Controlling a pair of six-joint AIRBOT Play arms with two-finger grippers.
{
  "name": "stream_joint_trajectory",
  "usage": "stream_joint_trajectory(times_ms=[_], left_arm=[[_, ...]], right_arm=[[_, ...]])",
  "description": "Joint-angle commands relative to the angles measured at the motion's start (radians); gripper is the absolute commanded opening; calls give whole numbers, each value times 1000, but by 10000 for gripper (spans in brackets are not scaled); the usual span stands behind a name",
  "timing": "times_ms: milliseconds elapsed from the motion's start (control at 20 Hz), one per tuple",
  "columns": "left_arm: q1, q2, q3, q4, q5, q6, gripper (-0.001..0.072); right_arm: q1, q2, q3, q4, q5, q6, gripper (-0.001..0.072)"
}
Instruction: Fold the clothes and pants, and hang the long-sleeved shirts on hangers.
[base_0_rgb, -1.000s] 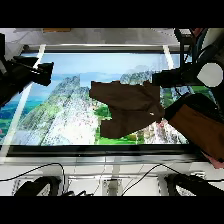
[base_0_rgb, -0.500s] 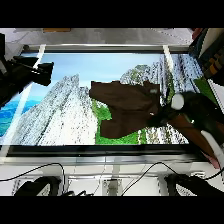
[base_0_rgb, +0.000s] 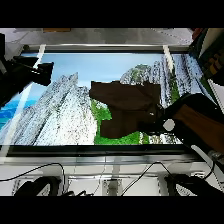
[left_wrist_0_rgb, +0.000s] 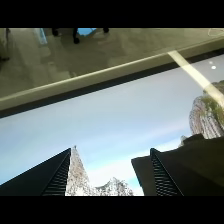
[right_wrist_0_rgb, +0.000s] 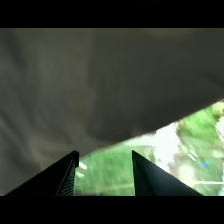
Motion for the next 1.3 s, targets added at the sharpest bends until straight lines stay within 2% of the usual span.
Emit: stream_joint_trajectory(times_ms=[0, 200, 250, 400, 500, 600, 700, 800, 950, 1050, 1250], left_arm=[[0, 0, 0, 0, 0, 0, 537], [0, 0, 0, -2, 0, 0, 537], [0, 0, 0, -10, 0, 0, 537], [0, 0, 0, -22, 0, 0, 537], [0, 0, 0, -22, 0, 0, 537], [1, 1, 0, -22, 0, 0, 536], [1, 2, 0, -22, 0, -11, 536], [2, 7, 0, -21, 0, -92, 536], [2, 16, 0, -21, -48, -172, 537], [2, 7, 0, -21, -183, -204, 537], [-17, -76, -10, -22, -576, -278, 536]], right_arm=[[0, -59, -21, 72, -95, 69, 388], [1, -107, -4, 121, -162, 68, 368], [1, -115, 11, 124, -162, 68, 299], [1, -115, 84, 122, -129, 29, 14], [0, -101, 174, 98, -18, -87, 13], [0, -60, 295, 2, 177, -159, 13], [0, 18, 402, -99, 367, -159, 12], [0, 130, 484, -141, 524, -158, 12], [1, 332, 547, -141, 661, -145, 12], [1, 466, 550, -145, 712, -97, 13], [1, 638, 548, -165, 784, -43, 13]])
